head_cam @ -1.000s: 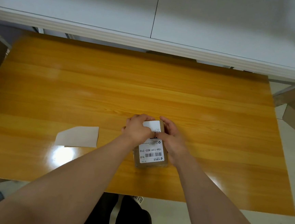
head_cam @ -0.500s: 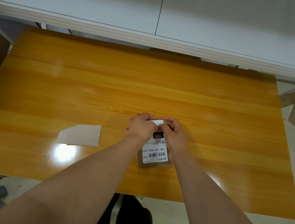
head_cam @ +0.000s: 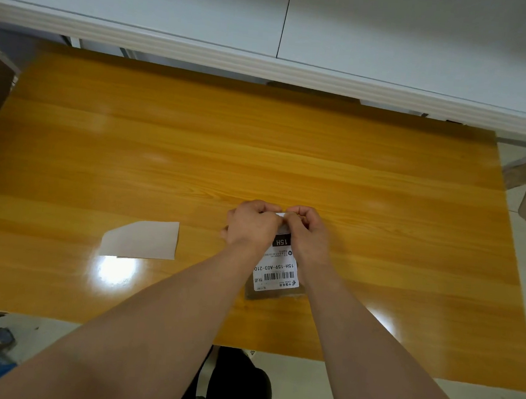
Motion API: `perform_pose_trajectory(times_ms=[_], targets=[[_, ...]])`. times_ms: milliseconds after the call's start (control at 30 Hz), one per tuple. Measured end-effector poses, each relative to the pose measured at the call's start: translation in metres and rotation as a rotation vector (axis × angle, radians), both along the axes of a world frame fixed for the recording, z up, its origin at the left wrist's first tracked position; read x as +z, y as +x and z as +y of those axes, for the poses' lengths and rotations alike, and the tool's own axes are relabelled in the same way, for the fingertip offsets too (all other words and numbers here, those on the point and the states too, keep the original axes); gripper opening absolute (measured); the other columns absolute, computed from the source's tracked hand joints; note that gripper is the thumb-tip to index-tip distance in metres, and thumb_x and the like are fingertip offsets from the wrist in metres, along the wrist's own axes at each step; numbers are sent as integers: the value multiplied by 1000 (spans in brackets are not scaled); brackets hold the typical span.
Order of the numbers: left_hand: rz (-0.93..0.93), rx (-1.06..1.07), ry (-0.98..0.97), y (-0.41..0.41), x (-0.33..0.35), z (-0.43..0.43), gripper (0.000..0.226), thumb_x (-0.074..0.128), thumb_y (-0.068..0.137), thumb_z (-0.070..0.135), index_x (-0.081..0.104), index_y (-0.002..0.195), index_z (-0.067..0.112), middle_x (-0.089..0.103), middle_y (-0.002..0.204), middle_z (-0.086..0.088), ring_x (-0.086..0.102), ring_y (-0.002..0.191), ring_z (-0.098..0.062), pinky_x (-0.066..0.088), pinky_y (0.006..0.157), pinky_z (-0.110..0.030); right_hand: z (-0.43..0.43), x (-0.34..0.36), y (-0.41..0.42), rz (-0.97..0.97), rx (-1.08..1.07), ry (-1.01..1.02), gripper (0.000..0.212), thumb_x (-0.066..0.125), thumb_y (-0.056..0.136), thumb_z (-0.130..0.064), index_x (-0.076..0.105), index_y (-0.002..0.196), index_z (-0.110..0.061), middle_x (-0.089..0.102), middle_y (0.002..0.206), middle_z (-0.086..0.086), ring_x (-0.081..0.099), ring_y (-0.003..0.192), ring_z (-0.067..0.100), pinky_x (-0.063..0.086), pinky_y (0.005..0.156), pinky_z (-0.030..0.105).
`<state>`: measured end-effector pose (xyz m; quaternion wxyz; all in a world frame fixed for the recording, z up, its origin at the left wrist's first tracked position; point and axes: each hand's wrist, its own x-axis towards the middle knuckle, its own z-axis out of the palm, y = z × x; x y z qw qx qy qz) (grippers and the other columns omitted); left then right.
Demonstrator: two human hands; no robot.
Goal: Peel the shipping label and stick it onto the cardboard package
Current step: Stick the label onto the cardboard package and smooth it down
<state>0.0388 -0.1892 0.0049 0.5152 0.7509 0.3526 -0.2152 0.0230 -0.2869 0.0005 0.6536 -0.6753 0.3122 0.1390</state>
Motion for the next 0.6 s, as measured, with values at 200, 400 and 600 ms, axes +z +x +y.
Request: perform_pose_trajectory(times_ms=[200, 400, 600], targets=[[14, 25, 13, 2, 0, -1, 35, 67, 56, 39, 61, 71, 70, 76, 87, 11, 68, 106, -23, 52, 95, -51, 2, 0, 4, -24, 13, -43, 20, 55, 93, -11, 60, 77, -22, 63, 58, -11, 58, 62, 16, 47, 59, 31], [14, 43, 7, 3, 1, -2, 30, 66, 57, 41, 62, 71, 68, 76, 86, 13, 67, 106, -21, 51, 96, -50, 2, 0, 6, -22, 31, -69, 20, 54, 94, -13, 59, 77, -22, 61, 71, -2, 56, 67, 19, 46, 57, 30], [32, 37, 3, 3, 5, -2, 31, 66, 59, 44, 61, 76, 70, 76, 89, 11, 66, 106, -23, 48, 97, -49, 3, 1, 6, -26, 48, -89, 18, 55, 96, -16, 60, 79, -22, 60, 72, -4, 56, 69, 17, 46, 58, 29]])
